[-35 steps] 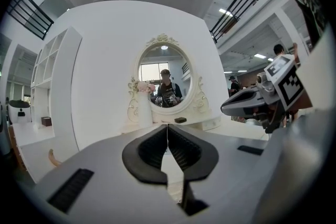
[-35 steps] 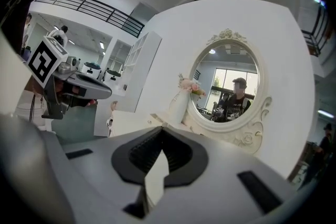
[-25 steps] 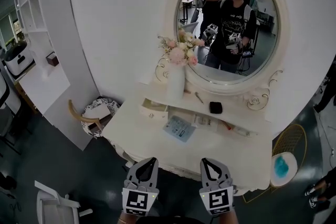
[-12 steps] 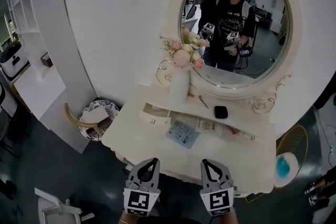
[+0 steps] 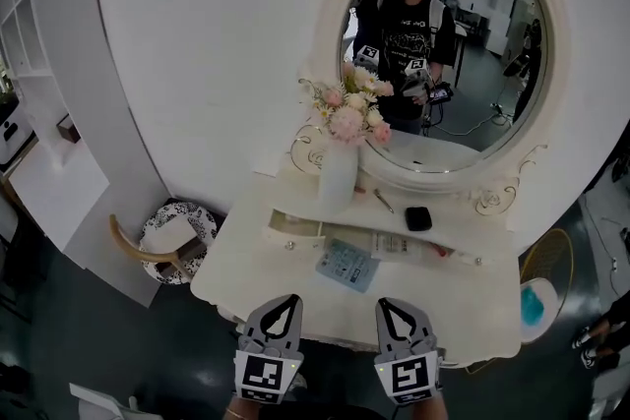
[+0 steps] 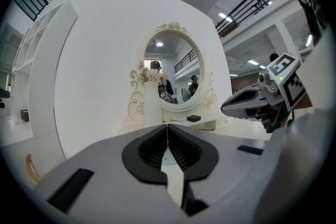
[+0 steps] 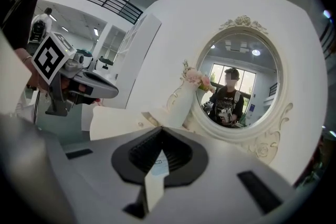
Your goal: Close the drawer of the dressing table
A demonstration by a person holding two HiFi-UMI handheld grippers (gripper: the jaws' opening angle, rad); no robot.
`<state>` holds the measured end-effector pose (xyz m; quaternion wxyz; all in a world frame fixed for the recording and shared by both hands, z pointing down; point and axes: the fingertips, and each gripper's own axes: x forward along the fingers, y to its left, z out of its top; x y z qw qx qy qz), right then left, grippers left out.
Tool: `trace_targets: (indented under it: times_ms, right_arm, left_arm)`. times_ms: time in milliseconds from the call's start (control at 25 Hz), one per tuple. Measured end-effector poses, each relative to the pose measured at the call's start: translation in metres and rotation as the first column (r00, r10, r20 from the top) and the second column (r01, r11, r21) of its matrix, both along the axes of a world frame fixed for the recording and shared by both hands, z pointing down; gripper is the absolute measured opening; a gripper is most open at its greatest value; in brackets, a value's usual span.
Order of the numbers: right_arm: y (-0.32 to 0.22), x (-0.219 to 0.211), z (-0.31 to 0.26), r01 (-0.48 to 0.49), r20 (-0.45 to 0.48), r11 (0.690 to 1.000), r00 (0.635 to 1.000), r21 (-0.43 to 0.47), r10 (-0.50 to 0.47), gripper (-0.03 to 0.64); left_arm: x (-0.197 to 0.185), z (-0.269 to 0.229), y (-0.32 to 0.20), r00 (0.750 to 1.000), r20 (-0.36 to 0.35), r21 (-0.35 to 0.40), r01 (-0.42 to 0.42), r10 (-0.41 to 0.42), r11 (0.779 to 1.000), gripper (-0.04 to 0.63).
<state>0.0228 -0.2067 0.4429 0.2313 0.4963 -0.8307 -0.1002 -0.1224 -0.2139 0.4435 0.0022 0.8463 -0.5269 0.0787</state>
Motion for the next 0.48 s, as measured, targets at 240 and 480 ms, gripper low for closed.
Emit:
trace_targets:
  times_ms: [240,480]
  right_arm:
    - [-0.011,-0.017,-0.003,-0.041,0.021,0.999,0.999,0.014,0.041,0.011]
    - [-0.016,-0.027,-0.004,-0.067,0.013,0.998,0.998,0.02,0.067,0.011]
  left_arm:
    - [-0.01,-0.003,-0.019,0.998,0.008,0.013,-0.055,0.054,0.998,0.017]
    - [-0.017,-0.003,-0.027,0.997,0.005,0.017,-0.081,0.081,0.997,0.017]
